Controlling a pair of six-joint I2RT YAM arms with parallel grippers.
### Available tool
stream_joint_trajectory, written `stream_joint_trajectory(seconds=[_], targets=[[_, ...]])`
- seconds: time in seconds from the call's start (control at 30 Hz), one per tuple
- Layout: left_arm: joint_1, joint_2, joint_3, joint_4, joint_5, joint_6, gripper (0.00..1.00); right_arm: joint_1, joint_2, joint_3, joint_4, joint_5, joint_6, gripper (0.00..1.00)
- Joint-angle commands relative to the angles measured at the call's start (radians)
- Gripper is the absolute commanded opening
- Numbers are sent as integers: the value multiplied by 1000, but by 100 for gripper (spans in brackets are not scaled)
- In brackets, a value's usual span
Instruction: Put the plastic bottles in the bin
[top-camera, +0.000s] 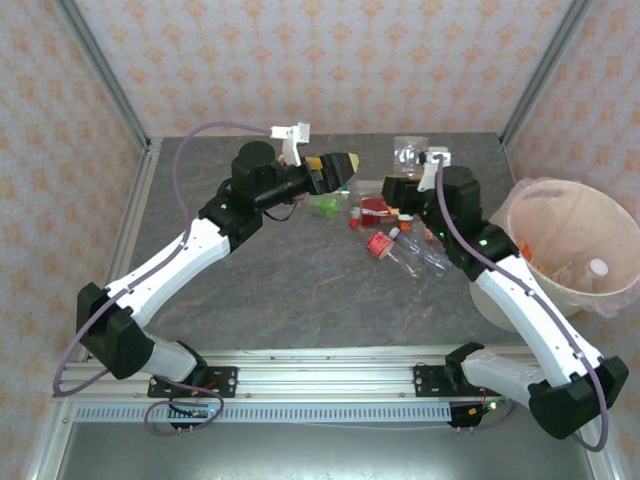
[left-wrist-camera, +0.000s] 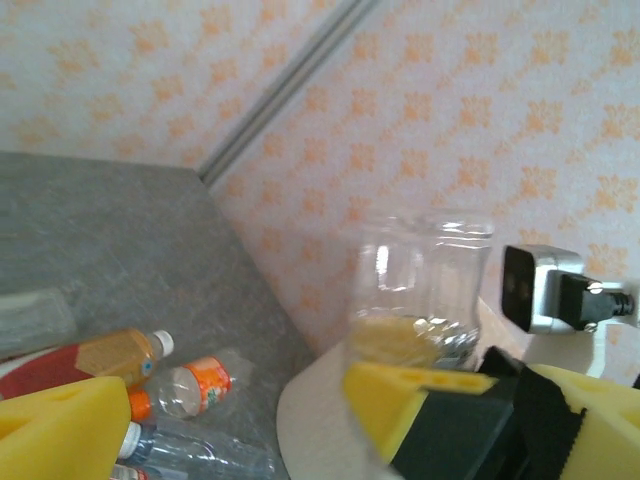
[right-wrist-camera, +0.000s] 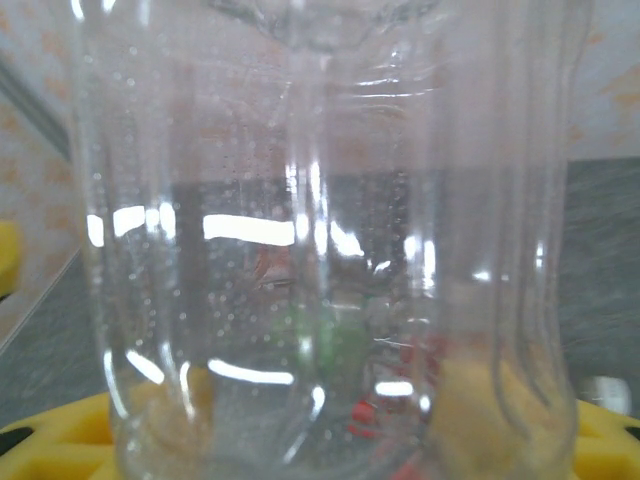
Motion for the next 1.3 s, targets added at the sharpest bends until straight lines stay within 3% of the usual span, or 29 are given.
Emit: stream_joint_trajectory(seconds=[0.0, 0.27, 0.5, 0.67, 0.93, 1.0, 1.1, 1.27], targets=[[4, -23, -13, -48, -88, 37, 100, -42, -59, 68, -56, 75, -65, 36], [6, 16, 7, -81, -88, 29, 100, -159, -112, 246, -239, 269, -240, 35], [6, 64, 23, -103, -81, -15, 100, -303, -121, 294, -326, 550, -406, 35], [5, 76, 30, -180, -142, -29, 100, -419, -132, 292, -393, 468, -392, 36], [7, 83, 48, -324, -235, -16, 100, -665, -4, 383, -610, 435, -412, 34], [11, 82, 53, -359, -250, -11, 100, -718, 21, 400, -664, 480, -384, 34], [20, 85, 58, -382, -257, -19, 100, -819, 59, 429, -752, 481, -326, 35], [36, 137, 108, -414, -223, -34, 100, -925, 33, 364, -721, 465, -345, 36]])
